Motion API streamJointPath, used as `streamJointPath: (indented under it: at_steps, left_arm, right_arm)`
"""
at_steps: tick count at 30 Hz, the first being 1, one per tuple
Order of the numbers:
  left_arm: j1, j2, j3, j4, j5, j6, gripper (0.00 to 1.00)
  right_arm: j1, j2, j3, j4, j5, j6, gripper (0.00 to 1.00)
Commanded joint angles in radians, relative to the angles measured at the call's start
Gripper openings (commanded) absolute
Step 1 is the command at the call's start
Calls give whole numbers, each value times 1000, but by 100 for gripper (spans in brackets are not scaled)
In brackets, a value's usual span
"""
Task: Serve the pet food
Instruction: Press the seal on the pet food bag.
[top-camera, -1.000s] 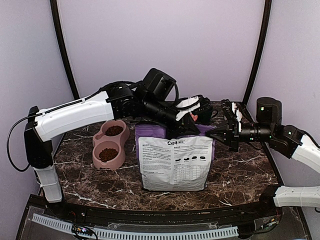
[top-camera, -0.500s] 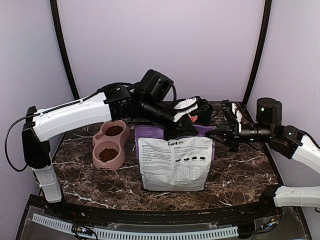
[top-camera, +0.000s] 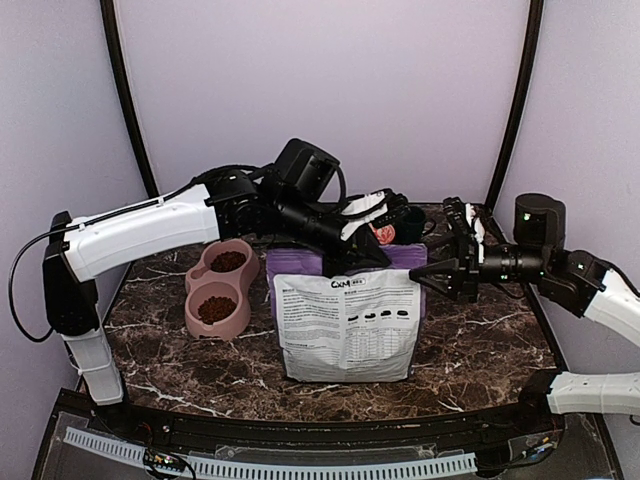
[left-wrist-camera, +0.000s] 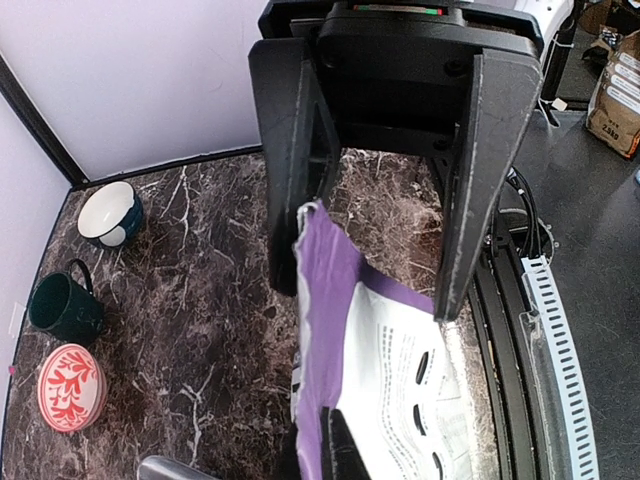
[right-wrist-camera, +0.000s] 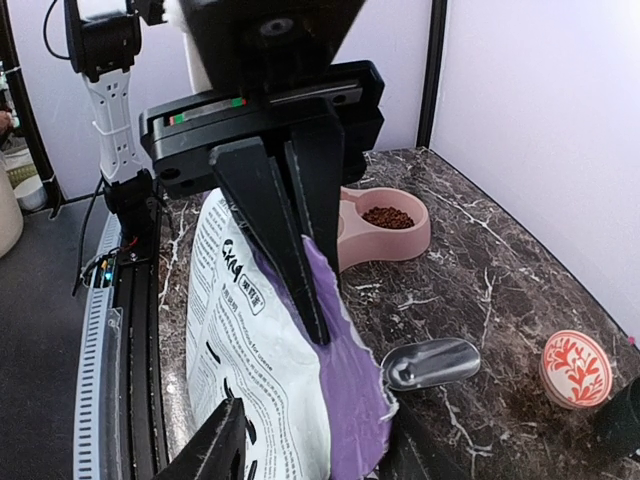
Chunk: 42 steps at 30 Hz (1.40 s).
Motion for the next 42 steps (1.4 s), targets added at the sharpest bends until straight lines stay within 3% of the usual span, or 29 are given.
streamJointPath:
  at_steps: [1, 13, 19, 26, 31, 35, 38, 39, 41, 42]
  left_arm:
    - [23, -38, -27, -90, -21, -13, 0]
    - [23, -36, -24, -97, 26, -14, 0]
    - [22, -39, -20, -91, 46, -13, 0]
    - [22, -40, -24, -102, 34, -5, 0]
    - [22, -60, -48, -104, 5, 2, 31]
    - [23, -77, -70, -118, -24, 15, 37]
    - [26, -80, -83, -135, -33, 22, 32]
    - [28, -80, -88, -138, -34, 23, 26]
    - [30, -84, -95, -137, -38, 20, 5]
    - [30, -86, -99, -135, -39, 18, 0]
  right_arm:
    - [0, 24, 32, 35, 0, 0, 51]
    - [2, 81, 49, 117, -13, 2, 53]
    - [0, 93, 59, 151, -48, 27, 39]
    - [0, 103, 59, 159, -61, 46, 4]
    - [0, 85, 59, 129, -75, 38, 0]
    - [0, 65, 47, 117, -78, 23, 0]
    - [0, 49, 37, 120, -75, 19, 0]
    - [0, 43, 33, 121, -75, 19, 0]
    - [0, 33, 27, 124, -73, 16, 0]
    - [0, 28, 24, 122, -71, 16, 0]
